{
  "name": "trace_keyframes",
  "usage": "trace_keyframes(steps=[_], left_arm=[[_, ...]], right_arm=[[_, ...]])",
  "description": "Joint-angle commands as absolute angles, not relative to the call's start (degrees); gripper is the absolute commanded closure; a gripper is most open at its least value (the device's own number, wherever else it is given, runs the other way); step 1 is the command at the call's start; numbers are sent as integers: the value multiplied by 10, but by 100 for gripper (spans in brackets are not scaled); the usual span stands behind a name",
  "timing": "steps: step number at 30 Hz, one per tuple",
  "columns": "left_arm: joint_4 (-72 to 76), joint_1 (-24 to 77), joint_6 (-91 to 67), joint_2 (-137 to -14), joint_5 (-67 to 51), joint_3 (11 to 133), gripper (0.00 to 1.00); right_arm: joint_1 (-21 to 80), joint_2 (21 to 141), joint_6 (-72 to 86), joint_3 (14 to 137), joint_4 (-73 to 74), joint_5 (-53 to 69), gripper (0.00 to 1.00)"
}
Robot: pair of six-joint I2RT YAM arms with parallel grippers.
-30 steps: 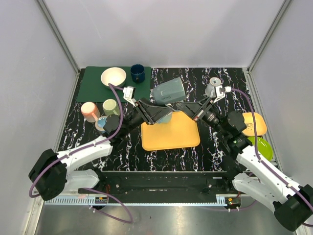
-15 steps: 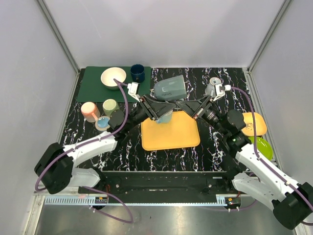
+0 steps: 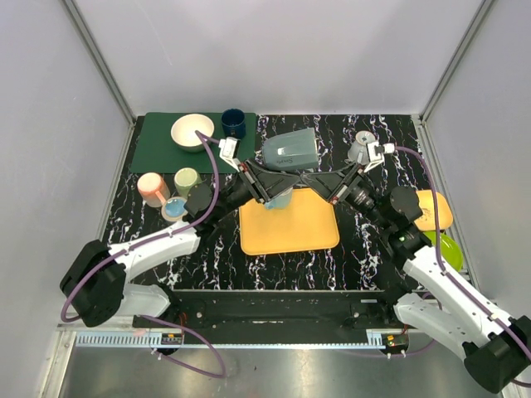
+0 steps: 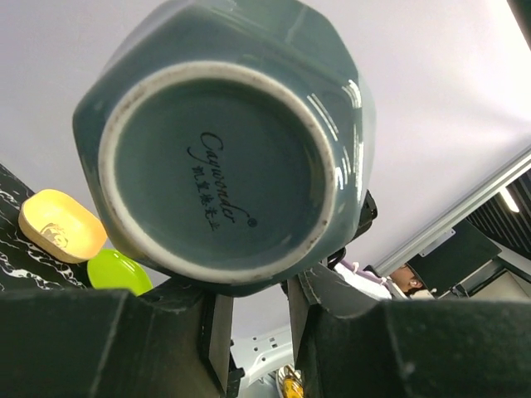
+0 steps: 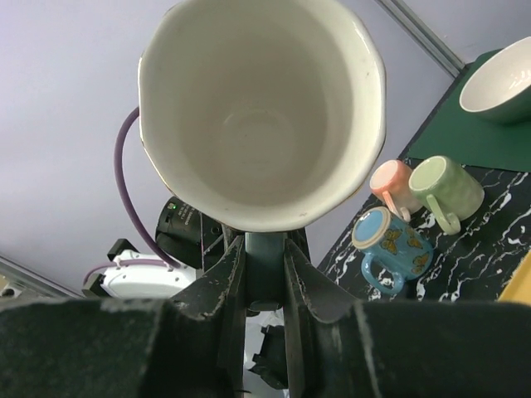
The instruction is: Turn the mug right side up
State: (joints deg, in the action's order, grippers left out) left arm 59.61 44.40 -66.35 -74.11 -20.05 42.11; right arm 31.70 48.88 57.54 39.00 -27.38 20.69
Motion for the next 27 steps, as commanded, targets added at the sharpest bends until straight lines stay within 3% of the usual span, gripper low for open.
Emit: trace_keyframes(steps=[1, 6, 7, 9, 10, 16, 20, 21, 27], left_arm=[[684, 446, -677, -735, -198, 468, 100], [703, 440, -723, -749, -195, 461, 100], [707, 437, -734, -753, -195, 461, 95], [744, 436, -758, -768, -201, 458, 73], [755, 436, -766, -773, -201, 459, 68], [793, 436, -780, -788, -193, 461, 64], [784, 436, -772, -783, -196, 465, 86], [784, 436, -769, -782, -195, 464, 100], [765, 437, -751, -774, -207, 465, 100]], right_arm=[[326, 469, 502, 417, -203, 289, 100], [326, 451, 431, 430, -108, 270, 100], [326, 440, 417, 428, -104, 266, 100], [325, 435, 406, 424, -91, 258, 100], [326, 429, 403, 421, -91, 257, 100], [325, 418, 397, 403, -103, 254, 100], [326, 418, 399, 396, -111, 258, 100], [325, 418, 398, 396, -112, 260, 100], [325, 413, 393, 396, -114, 276, 100]])
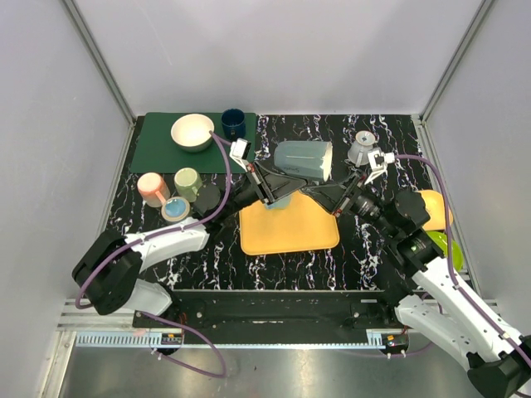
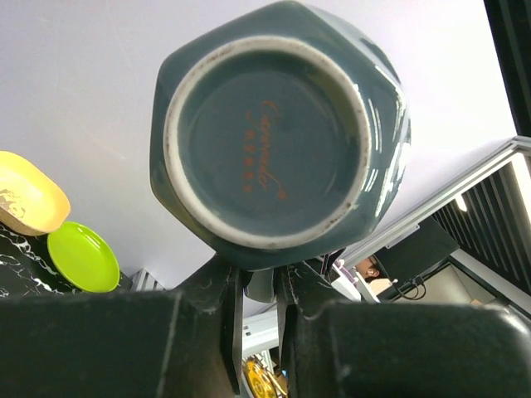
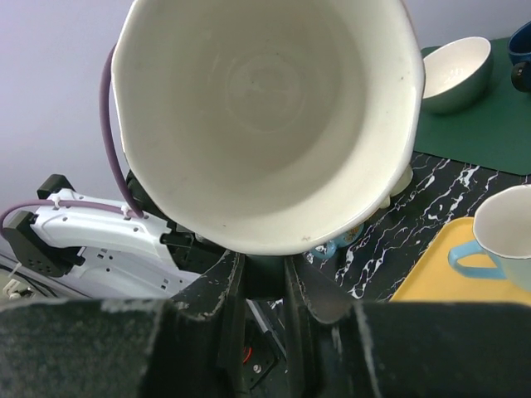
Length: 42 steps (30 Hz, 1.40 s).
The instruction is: Turn the mug right side up
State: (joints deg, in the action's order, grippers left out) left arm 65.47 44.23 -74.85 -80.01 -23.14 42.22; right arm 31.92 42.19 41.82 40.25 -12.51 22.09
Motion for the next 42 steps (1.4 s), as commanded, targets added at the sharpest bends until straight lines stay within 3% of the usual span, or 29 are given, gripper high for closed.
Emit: trace_keyframes(steps=[1, 3, 6, 8, 9, 12, 18, 22, 27, 32, 38, 42], left_arm=[[743, 438, -743, -766, -207, 467, 100], [728, 440, -714, -755, -201, 462, 100], [712, 441, -689, -737, -189, 449, 100], [708, 440, -679, -727, -186, 441, 100], [708, 440, -676, -724, -185, 439, 100], [715, 440, -671, -718, -182, 432, 100], [666, 439, -630, -687, -165, 428, 100], [383, 438, -490, -605, -123, 461, 100], [114, 437, -321, -516, 23, 488, 100], [-16, 431, -249, -471, 184, 492, 100], [-187, 417, -208, -575, 320, 613, 100], [-234, 386, -185, -677, 316, 664, 100]], right_arm=[[326, 412, 393, 398, -110, 277, 100], [326, 412, 390, 398, -109, 281, 97], [326, 410, 389, 403, -95, 285, 66], [325, 405, 389, 405, -91, 282, 59], [325, 403, 388, 406, -91, 279, 50], [326, 397, 382, 413, -84, 274, 42], [325, 393, 370, 434, -42, 252, 37], [325, 364, 334, 465, 50, 174, 36], [326, 305, 272, 482, 131, 78, 35], [326, 282, 238, 489, 167, 25, 34], [326, 301, 236, 493, 194, -34, 36], [326, 312, 237, 494, 197, -47, 36]])
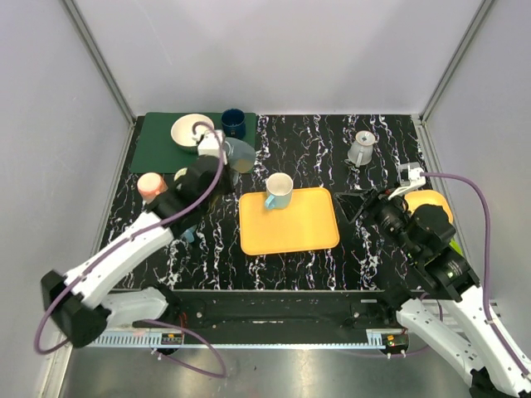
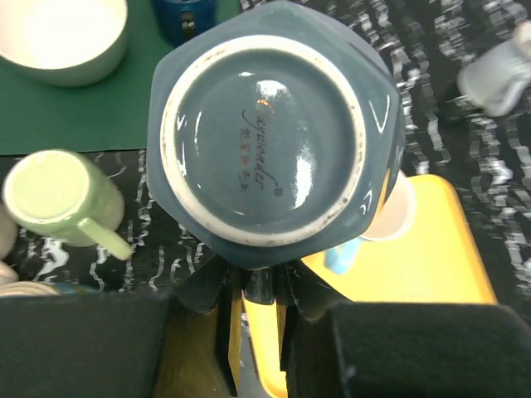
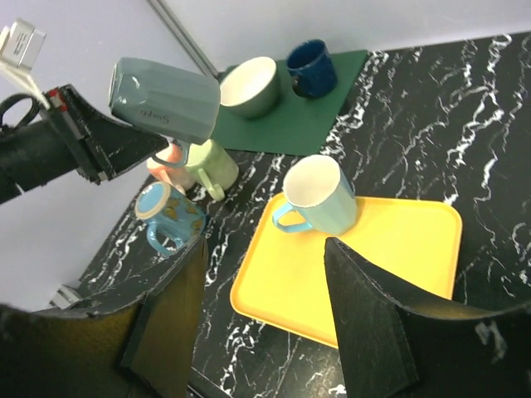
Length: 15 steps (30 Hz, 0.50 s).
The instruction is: Turn the mug right side up
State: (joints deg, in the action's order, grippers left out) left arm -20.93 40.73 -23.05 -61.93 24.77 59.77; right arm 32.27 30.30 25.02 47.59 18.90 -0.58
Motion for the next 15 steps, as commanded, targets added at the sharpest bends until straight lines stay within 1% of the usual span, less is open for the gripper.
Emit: trace_keyframes(steps=[1, 9, 15], left_arm=[[-234, 380, -185, -692, 310, 673, 100], [-228, 328, -171, -836, 290, 721, 100], [-232, 302, -155, -916, 313, 737, 100]], right_arm=[[326, 312, 238, 493, 195, -47, 36], [326, 316, 238, 487, 184, -38, 36], [326, 316, 230, 476, 180, -46, 37]])
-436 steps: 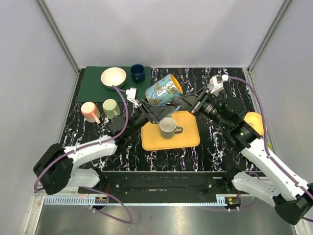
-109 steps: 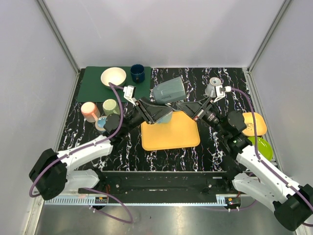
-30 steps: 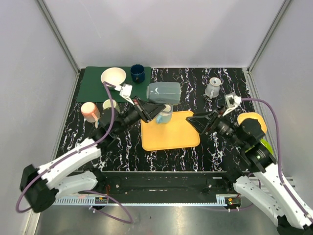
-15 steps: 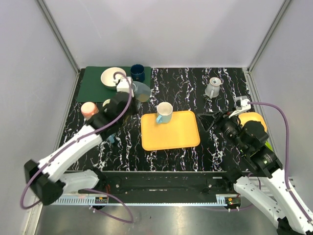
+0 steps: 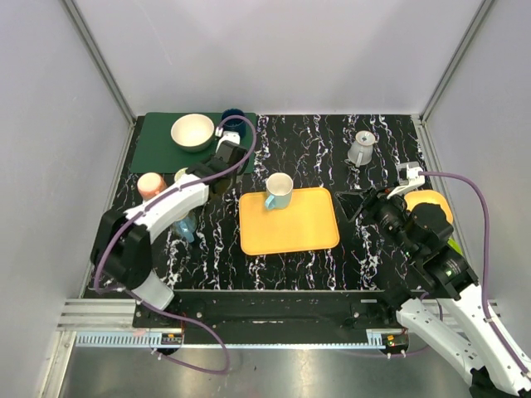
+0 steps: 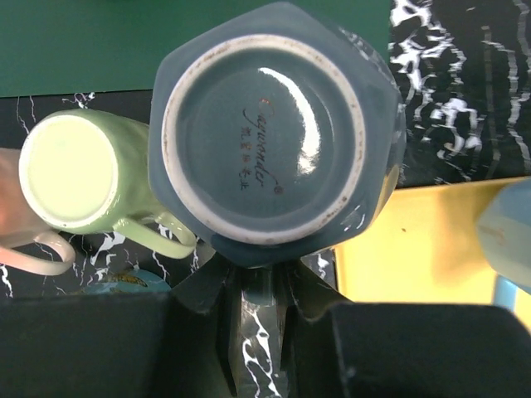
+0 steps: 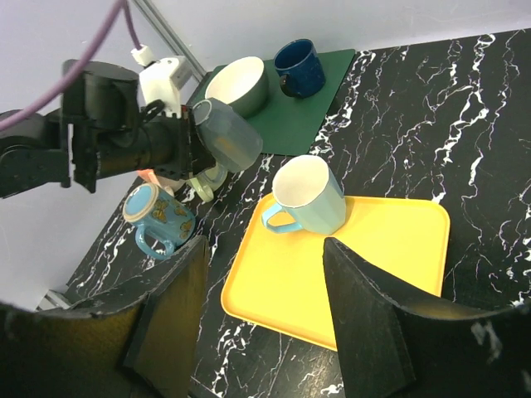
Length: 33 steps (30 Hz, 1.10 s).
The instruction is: Turn the mug right side up
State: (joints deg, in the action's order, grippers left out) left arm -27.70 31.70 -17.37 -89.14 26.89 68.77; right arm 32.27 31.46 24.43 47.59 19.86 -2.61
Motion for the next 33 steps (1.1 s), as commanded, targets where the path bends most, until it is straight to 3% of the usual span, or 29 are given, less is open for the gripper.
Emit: trace_keyframes(steps=[1, 20, 25, 28, 33], left_arm=[[-232, 299, -156, -924, 311, 736, 100], [-216, 250, -214, -1023, 274, 693, 98], [-219, 251, -228, -1006, 258, 674, 51], [-225, 254, -232, -970, 263, 662, 40], [-257, 295, -205, -867, 286, 669, 34]], right_arm=[[326, 317, 229, 474, 180, -47, 37], [326, 323, 228, 464, 175, -49, 37], [326, 328, 224, 466, 174, -47, 37], [325, 329, 222, 468, 174, -49, 36], [326, 328, 217, 473, 179, -54, 37]])
